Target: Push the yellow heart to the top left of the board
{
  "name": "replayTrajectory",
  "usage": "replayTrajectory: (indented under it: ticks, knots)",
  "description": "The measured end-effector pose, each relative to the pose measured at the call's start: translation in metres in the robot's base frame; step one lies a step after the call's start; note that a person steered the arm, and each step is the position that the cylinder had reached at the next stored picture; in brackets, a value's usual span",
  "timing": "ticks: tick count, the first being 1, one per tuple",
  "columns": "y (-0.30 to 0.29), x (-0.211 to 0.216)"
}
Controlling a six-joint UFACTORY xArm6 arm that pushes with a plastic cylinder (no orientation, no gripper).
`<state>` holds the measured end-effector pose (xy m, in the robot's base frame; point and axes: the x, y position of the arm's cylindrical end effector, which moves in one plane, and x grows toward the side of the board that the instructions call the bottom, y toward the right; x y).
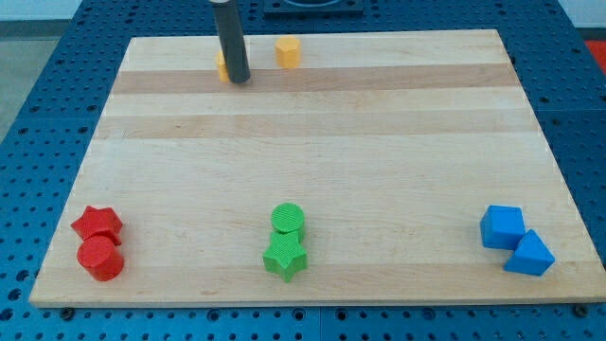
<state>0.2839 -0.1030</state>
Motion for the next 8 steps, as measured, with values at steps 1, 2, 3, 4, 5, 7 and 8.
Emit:
replayTrajectory:
  ticks: [1,2,3,4,5,7,8]
  knots:
    - [0.012,-0.012]
    - [-0.027,-0.013]
    - [-0.061,-0.013]
    - [-0.071,-0.013]
    - [-0.073,-0.016]
    - [-0.093,-0.037]
    - [-0.106,-0.045]
